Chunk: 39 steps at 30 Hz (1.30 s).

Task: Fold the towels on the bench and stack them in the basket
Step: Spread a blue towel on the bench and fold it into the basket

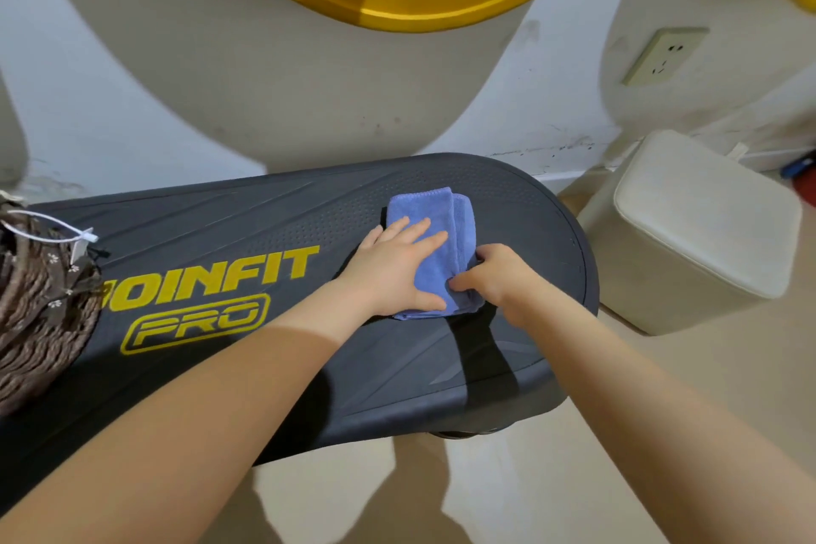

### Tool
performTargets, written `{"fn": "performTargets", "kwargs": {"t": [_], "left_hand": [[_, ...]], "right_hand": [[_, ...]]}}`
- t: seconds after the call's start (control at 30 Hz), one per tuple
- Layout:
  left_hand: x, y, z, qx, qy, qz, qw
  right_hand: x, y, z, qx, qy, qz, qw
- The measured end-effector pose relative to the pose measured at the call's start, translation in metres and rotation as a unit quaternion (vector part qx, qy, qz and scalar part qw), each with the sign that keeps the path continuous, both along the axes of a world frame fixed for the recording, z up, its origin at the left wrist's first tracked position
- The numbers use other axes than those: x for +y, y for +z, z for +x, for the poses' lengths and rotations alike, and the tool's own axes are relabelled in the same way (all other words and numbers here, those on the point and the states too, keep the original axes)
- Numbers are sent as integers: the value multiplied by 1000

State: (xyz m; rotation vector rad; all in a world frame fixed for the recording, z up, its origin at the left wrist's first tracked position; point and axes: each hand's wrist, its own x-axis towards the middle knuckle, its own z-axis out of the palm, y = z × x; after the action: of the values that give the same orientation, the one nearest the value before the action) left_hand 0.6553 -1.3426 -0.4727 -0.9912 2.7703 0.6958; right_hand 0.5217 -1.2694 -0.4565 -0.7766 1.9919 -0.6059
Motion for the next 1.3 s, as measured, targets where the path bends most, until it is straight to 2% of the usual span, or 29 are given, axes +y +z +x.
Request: {"fn": "performTargets", "kwargs": {"t": [0.07, 0.1, 0.13, 0.17, 0.23, 0.27, 0.3, 0.37, 0.43, 0.5, 0.57, 0.63, 0.7, 0.73, 0.77, 0.87, 0.93, 0.97, 1.0, 1.03, 1.07, 1.2, 1.3], "left_hand": [[-3, 15, 16, 119, 96, 124, 980], [-5, 24, 26, 194, 182, 212, 940], [-8, 34, 36, 264, 278, 306, 871], [-14, 44, 47, 316, 363, 388, 786], [-27, 58, 75, 389, 463, 488, 629], [-34, 63, 92, 412, 489, 510, 575], [-40, 68, 109, 424, 504, 522, 542], [-49, 76, 143, 417, 506, 541, 527], [-52, 87, 171, 397, 476, 559, 551], [-53, 97, 196, 395, 450, 534, 597], [-51, 106, 217, 408, 442, 488, 633], [-51, 113, 239, 429, 468, 431, 642], [-50, 119, 260, 486, 497, 366, 618], [-50, 122, 271, 522, 499, 333, 607], [-49, 125, 282, 554, 490, 298, 604], [-42, 130, 318, 623, 427, 230, 614], [-34, 129, 343, 637, 391, 203, 632], [-29, 129, 354, 634, 381, 190, 646], [-24, 129, 365, 629, 378, 181, 654], [-20, 128, 374, 627, 382, 177, 655], [-16, 126, 383, 628, 391, 174, 651], [0, 117, 417, 621, 449, 166, 621], [4, 102, 438, 557, 505, 122, 648]], "right_hand": [[-5, 13, 8, -29, 48, -42, 998], [-8, 19, 14, -14, 87, -71, 994], [-12, 24, 22, 19, 134, -100, 986], [-17, 26, 30, 65, 183, -127, 973], [-28, 29, 48, 183, 277, -182, 925], [-33, 31, 57, 253, 319, -221, 886], [-38, 33, 64, 326, 358, -265, 834], [-47, 35, 77, 446, 388, -373, 715], [-57, 43, 93, 496, 399, -456, 622], [-70, 53, 111, 505, 420, -511, 555], [-84, 59, 133, 522, 433, -535, 504], [-98, 61, 157, 533, 428, -555, 474], [-111, 63, 179, 518, 425, -561, 486], [-117, 65, 189, 492, 422, -561, 514], [-121, 67, 200, 446, 416, -559, 562], [-131, 87, 236, 233, 333, -533, 742], [-141, 107, 264, 30, 293, -468, 833], [-150, 116, 278, -80, 293, -405, 862], [-159, 123, 289, -188, 305, -323, 876], [-168, 129, 299, -273, 322, -238, 875], [-176, 130, 308, -319, 350, -170, 864], [-198, 121, 343, -340, 477, -49, 809], [-210, 118, 366, -304, 520, -6, 798]]}}
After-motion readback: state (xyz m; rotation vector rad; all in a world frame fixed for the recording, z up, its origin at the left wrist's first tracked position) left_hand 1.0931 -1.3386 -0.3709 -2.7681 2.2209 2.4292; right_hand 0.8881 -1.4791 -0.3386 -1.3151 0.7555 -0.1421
